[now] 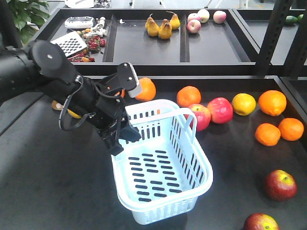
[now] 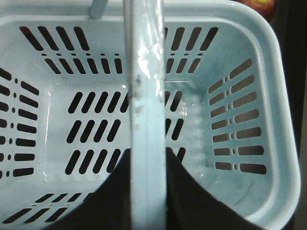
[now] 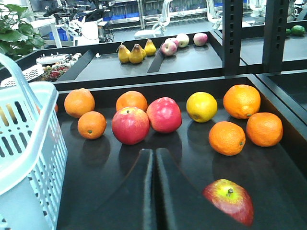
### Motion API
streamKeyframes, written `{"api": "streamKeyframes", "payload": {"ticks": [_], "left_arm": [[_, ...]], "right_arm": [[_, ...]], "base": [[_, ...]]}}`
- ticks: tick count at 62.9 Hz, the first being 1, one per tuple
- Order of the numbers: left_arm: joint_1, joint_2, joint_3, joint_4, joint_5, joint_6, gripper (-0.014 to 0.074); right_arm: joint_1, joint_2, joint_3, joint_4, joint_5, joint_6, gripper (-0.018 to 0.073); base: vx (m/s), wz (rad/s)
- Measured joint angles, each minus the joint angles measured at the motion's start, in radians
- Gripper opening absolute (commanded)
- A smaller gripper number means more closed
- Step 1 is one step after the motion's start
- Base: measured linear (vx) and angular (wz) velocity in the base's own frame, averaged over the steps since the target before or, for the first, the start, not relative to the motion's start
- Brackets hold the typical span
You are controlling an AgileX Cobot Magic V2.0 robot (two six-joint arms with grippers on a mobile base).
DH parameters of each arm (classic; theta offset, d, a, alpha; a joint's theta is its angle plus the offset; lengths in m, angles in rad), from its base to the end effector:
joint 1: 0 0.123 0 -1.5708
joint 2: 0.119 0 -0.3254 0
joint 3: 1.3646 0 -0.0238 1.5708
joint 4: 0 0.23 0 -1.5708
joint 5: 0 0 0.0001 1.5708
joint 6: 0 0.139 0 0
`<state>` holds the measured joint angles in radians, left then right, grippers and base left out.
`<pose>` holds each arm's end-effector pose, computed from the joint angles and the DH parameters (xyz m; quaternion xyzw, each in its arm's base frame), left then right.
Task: Pick three apples into basket with both arms
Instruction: 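Lower the light-blue basket onto the table with the left gripper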
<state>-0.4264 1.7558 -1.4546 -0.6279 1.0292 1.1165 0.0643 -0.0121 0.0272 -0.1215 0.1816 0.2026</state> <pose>0.3140 -0.2195 0.2985 0.5726 0.7522 -0.2177 0.2430 0.0424 -0.0003 0.1829 0.0143 0.7442 0.0410 0.6666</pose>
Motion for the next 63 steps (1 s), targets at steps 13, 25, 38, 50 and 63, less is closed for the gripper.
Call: {"api": "streamKeyframes", "payload": {"ticks": [13, 25, 38, 50, 63], "left_arm": [[0.000, 0.010, 0.000, -0.001, 0.004, 0.037, -0.0006], [0.000, 0.010, 0.000, -0.001, -0.006, 0.057, -0.0006], [0.000, 0.010, 0.000, -0.016, -0.020, 0.071, -0.0006], [0.000, 0.018, 0.000, -0.086, -0.020, 0.126, -0.0006], [0.000, 0.090, -0.002, -0.102, -0.020, 0.137, -0.0006]], "right_arm": [[0.000, 0.000, 0.000, -0.001, 0.000, 0.000, -0.0007], [0.000, 0.000, 0.000, -0.002, 0.000, 0.000, -0.0007], [0.000, 0.000, 0.000, -0.002, 0.000, 0.000, -0.0007], [0.000, 0.000, 0.000, -0.002, 0.000, 0.000, -0.0007], [0.000, 0.000, 0.000, -0.002, 0.000, 0.000, -0.0007]], "base": [[0.00, 0.00], [0.00, 0.00], [0.00, 0.00], [0.00, 0.00], [0.00, 0.00]]}}
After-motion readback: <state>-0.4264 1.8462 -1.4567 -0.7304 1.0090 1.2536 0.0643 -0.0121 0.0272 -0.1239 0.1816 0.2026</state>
